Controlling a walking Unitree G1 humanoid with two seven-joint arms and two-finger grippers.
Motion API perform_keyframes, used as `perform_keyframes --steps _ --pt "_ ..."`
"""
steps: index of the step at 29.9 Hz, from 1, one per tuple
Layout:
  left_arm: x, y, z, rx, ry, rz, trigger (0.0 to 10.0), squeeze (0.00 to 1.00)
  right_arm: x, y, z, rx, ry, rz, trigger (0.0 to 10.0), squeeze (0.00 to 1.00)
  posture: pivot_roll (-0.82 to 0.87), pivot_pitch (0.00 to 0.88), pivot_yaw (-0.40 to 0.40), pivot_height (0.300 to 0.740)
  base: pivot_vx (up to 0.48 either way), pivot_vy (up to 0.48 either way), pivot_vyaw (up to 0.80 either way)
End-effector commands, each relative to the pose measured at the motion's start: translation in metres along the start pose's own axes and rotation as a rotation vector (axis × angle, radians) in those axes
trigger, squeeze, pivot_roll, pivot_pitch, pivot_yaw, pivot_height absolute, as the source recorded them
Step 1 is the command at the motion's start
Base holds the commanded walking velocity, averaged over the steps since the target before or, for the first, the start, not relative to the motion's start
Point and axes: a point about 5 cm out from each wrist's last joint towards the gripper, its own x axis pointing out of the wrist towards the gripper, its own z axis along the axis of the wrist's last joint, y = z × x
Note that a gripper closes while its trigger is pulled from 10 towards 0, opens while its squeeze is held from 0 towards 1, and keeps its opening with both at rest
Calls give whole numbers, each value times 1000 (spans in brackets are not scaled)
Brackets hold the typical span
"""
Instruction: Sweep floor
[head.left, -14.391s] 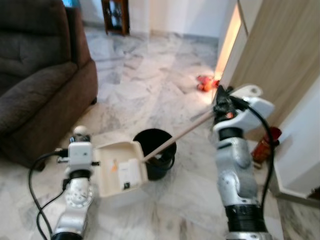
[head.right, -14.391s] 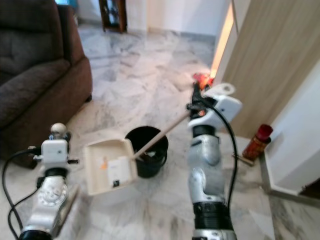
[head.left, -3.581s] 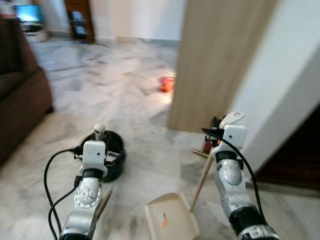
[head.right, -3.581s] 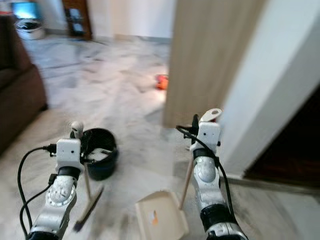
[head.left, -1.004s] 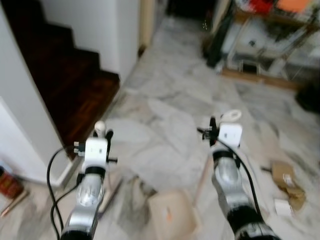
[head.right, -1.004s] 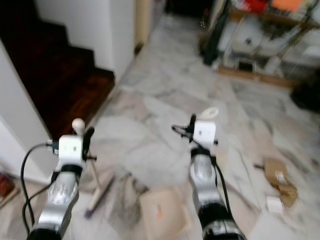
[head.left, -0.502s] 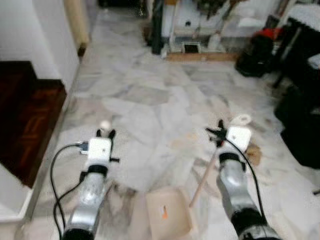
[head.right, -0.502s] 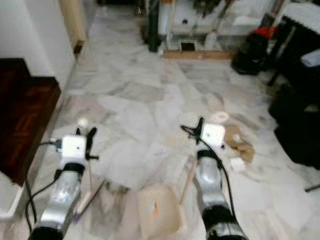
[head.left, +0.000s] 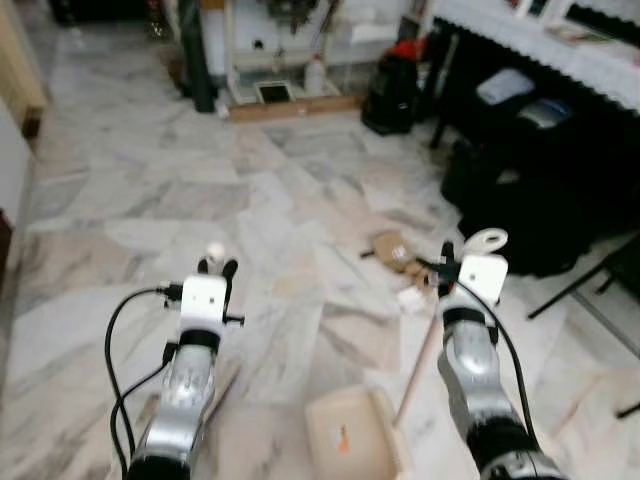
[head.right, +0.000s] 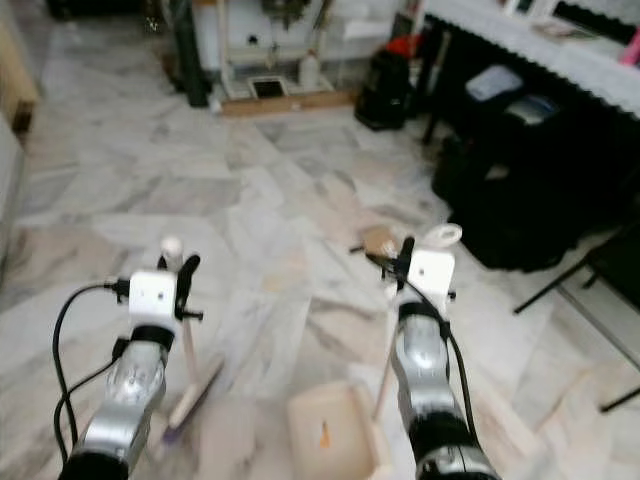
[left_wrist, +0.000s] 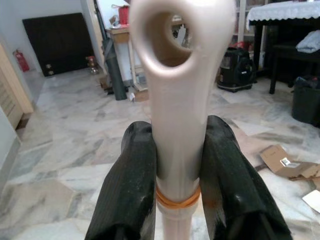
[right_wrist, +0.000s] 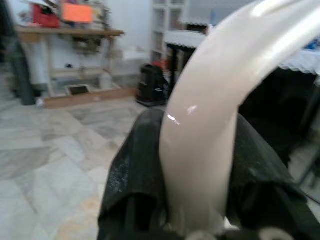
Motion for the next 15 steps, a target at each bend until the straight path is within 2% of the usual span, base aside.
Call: perform_keyframes --steps 1,12,15 --pt "4 -1 10 15 -58 -12 10000 0 5 2 9 28 -42 -6 10000 0 100 0 -44 740 0 0 0" --pt "6 0 10 19 -47 -4 10000 0 5 6 11 39 -46 10 10000 0 101 0 -42 740 0 0 0" --pt "5 1 9 19 -40 -3 10000 0 4 8 13 68 -53 9 10000 0 100 0 -39 740 0 0 0"
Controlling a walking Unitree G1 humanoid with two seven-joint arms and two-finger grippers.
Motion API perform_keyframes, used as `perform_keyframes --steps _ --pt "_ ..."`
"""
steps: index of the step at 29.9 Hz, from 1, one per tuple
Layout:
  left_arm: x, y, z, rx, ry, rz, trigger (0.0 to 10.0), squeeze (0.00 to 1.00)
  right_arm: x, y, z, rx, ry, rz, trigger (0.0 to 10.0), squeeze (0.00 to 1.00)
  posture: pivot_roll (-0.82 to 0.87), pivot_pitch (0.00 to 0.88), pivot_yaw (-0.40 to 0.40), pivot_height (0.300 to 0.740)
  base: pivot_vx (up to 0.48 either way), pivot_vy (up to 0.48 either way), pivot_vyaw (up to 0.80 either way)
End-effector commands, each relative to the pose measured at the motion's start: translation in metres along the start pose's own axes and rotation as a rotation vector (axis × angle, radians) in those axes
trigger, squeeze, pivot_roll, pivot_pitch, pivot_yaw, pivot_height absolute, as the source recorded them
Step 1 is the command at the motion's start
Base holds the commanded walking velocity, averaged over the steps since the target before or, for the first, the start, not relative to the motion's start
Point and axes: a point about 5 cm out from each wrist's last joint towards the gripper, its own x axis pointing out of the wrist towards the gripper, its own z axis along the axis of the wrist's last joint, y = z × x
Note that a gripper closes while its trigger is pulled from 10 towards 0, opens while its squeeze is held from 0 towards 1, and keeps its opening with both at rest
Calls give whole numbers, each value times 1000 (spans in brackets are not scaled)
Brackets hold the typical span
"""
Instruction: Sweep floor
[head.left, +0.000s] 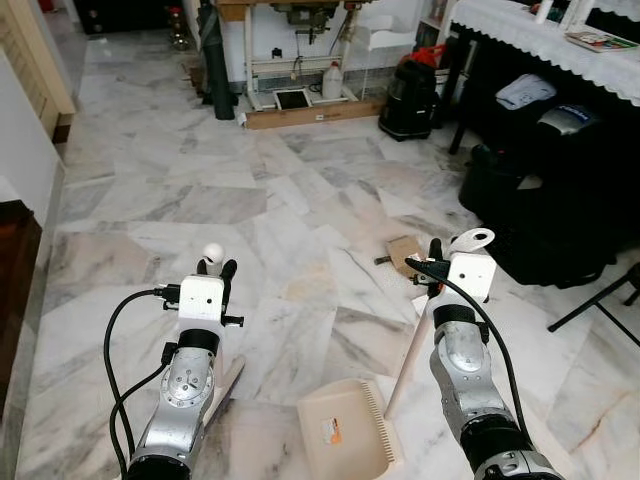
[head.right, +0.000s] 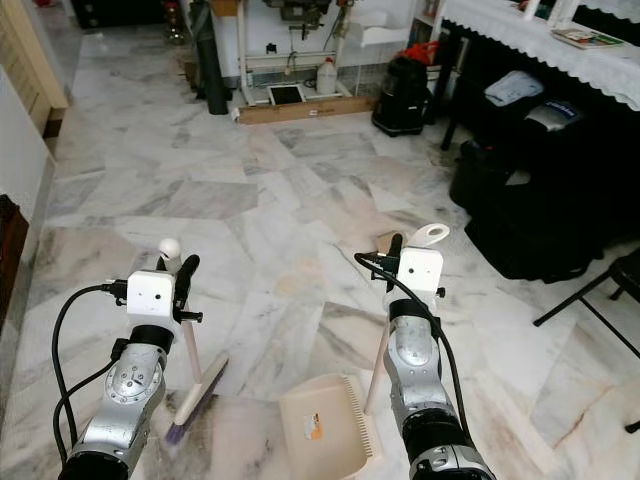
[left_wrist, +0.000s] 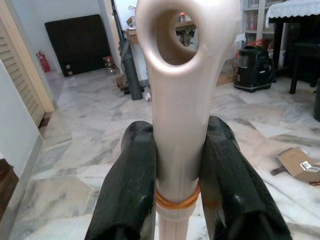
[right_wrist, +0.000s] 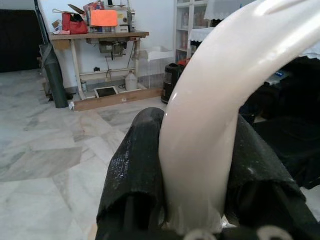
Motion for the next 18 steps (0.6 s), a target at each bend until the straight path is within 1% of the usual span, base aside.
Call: perform_keyframes --steps 1,15,18 --pt "4 0 8 16 -38 -5 10000 0 6 1 14 25 -61 -4 10000 0 100 0 -39 740 0 0 0" --pt "4 0 8 15 -35 2 10000 0 7 -1 15 40 -57 -11 10000 0 101 0 -41 740 260 0 0" --pt "3 0 8 14 -34 2 10000 0 7 -1 15 40 -54 -16 10000 0 97 0 -41 740 270 0 -800"
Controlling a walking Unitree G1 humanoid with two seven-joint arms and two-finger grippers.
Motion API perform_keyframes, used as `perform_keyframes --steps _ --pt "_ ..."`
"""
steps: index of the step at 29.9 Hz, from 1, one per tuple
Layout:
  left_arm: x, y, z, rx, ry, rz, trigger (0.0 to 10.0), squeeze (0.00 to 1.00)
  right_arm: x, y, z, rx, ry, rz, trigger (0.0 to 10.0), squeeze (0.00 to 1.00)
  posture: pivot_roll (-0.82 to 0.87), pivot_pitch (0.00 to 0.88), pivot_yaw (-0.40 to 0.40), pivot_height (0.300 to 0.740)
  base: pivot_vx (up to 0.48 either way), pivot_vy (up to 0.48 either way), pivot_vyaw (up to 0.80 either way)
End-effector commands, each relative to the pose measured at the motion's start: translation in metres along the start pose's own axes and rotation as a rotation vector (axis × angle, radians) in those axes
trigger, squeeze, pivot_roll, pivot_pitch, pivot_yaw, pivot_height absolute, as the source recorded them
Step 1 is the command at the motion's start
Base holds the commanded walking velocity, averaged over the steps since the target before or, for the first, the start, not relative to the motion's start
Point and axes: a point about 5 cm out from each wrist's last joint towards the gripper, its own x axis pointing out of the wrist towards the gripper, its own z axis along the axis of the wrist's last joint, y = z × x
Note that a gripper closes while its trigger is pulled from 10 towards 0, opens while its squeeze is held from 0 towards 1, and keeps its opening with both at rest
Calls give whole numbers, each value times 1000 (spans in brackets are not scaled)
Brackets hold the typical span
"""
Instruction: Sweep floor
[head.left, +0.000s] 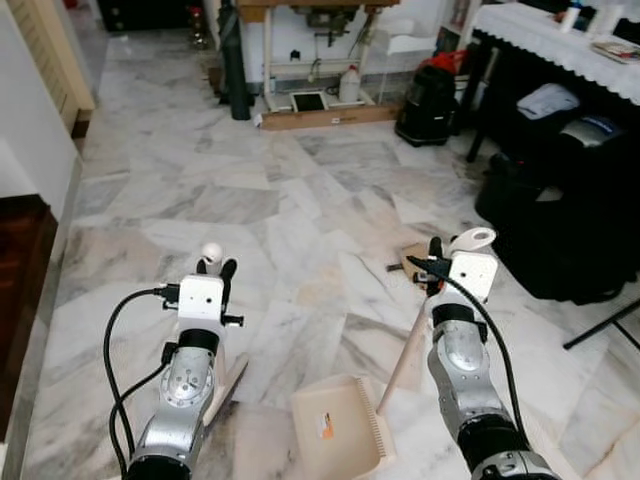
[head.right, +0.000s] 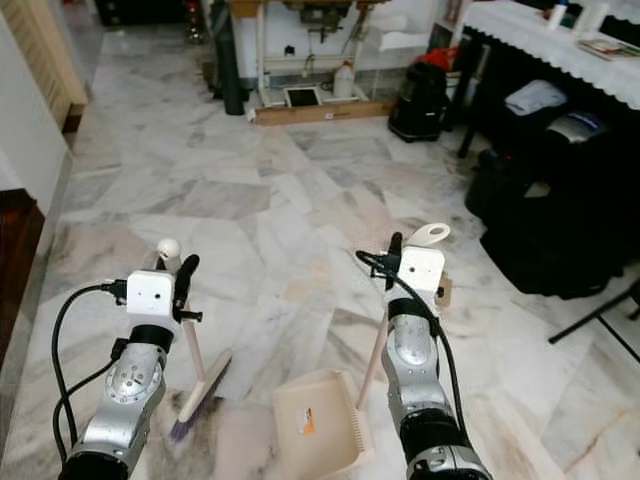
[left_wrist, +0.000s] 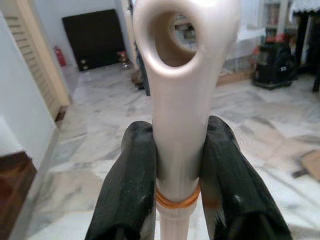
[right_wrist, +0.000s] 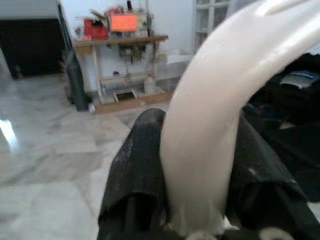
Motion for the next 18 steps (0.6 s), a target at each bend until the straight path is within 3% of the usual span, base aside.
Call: perform_keyframes --steps 1,18 --pt "8 -9 14 -1 -60 -20 10000 0 7 -14 13 -1 -57 -42 10000 0 98 0 -41 740 274 0 -475" --pt "7 -9 13 0 -60 -25 10000 0 8 -13 14 -11 -70 -33 10000 0 100 0 -44 740 272 0 -28"
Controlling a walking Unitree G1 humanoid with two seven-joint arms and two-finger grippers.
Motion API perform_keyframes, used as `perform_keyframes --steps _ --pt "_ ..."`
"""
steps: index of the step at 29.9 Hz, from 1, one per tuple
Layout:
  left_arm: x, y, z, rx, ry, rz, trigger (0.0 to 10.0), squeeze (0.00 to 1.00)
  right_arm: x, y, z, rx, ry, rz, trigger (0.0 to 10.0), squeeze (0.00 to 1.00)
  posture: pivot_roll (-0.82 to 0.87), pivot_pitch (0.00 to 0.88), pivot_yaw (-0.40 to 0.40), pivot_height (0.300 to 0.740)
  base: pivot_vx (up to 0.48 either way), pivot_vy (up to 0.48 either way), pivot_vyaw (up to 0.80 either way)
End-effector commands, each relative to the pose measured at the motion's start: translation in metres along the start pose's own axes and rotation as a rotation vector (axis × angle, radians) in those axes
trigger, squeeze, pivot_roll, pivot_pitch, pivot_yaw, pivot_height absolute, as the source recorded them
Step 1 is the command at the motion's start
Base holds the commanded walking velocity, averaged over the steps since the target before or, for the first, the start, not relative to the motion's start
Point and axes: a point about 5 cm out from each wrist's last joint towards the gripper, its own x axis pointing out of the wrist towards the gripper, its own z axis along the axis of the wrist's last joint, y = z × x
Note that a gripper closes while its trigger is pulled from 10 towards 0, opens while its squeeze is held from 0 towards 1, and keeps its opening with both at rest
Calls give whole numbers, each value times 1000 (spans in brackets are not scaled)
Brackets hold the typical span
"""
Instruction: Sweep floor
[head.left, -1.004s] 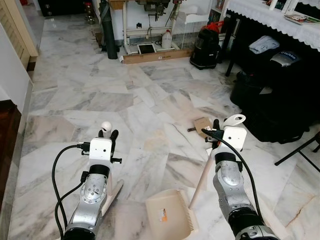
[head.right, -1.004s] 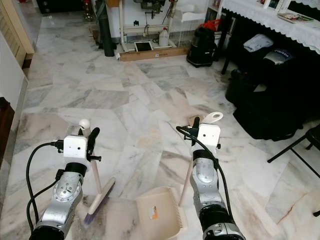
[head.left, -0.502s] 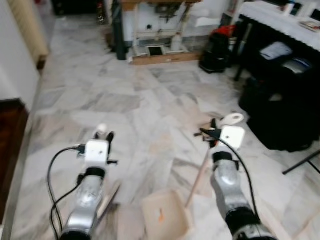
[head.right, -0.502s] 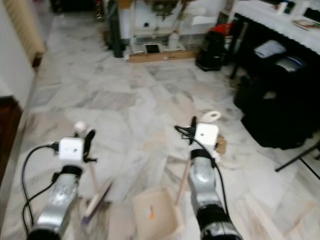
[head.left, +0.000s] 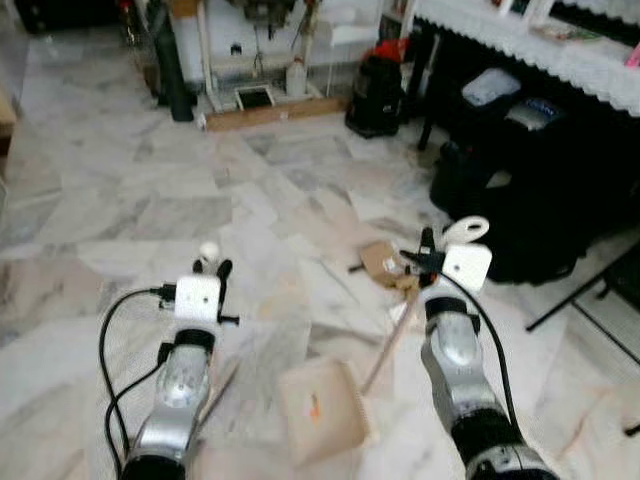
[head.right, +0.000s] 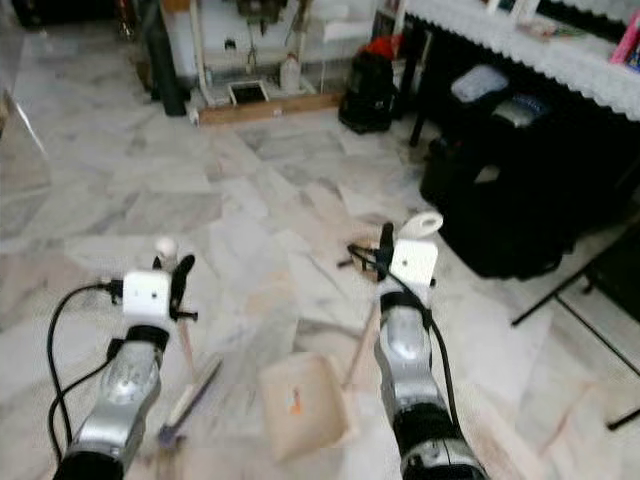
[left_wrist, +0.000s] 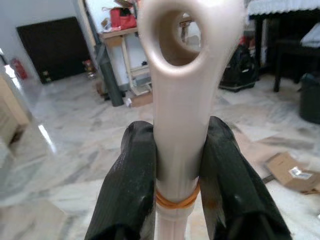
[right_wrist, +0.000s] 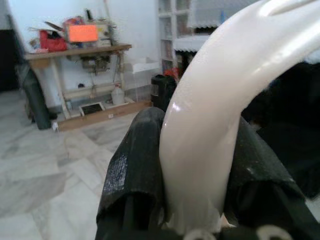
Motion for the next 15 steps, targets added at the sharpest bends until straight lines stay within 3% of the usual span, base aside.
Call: perform_keyframes --steps 1,15 --pt "3 -1 8 9 -44 -12 10000 0 7 -1 10 -12 -43 0 10000 0 97 0 -38 740 285 0 0" --pt "5 -4 10 7 -48 -33 10000 0 7 -2 12 -8 -50 -19 10000 0 92 0 -30 740 291 0 0"
